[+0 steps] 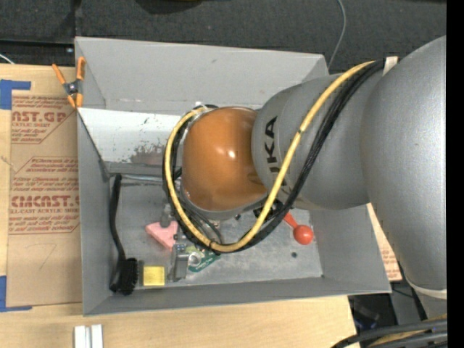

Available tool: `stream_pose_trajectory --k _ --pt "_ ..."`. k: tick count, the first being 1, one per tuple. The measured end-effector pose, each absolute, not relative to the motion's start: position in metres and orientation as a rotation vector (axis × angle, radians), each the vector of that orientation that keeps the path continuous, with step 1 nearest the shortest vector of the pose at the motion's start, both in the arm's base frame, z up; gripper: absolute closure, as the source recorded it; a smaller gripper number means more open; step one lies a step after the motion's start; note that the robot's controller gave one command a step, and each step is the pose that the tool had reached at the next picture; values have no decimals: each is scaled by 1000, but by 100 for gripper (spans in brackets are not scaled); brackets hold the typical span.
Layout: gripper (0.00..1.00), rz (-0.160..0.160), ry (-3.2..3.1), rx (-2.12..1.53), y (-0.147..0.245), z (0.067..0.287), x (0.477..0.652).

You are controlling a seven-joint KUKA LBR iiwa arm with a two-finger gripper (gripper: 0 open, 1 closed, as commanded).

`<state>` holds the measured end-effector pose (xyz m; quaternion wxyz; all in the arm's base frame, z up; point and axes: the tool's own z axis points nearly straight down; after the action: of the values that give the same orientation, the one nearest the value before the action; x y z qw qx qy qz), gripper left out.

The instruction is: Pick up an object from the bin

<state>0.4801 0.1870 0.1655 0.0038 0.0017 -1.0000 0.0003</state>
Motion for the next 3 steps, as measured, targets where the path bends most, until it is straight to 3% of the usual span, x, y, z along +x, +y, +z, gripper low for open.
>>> stream_pose_trajectory --k 1,2,3 --pt "0 -2 -3141 2 186 170 482" --pt "0 -3 -3137 271 118 69 487" --pt "0 -8 -3113 481 117 124 481"
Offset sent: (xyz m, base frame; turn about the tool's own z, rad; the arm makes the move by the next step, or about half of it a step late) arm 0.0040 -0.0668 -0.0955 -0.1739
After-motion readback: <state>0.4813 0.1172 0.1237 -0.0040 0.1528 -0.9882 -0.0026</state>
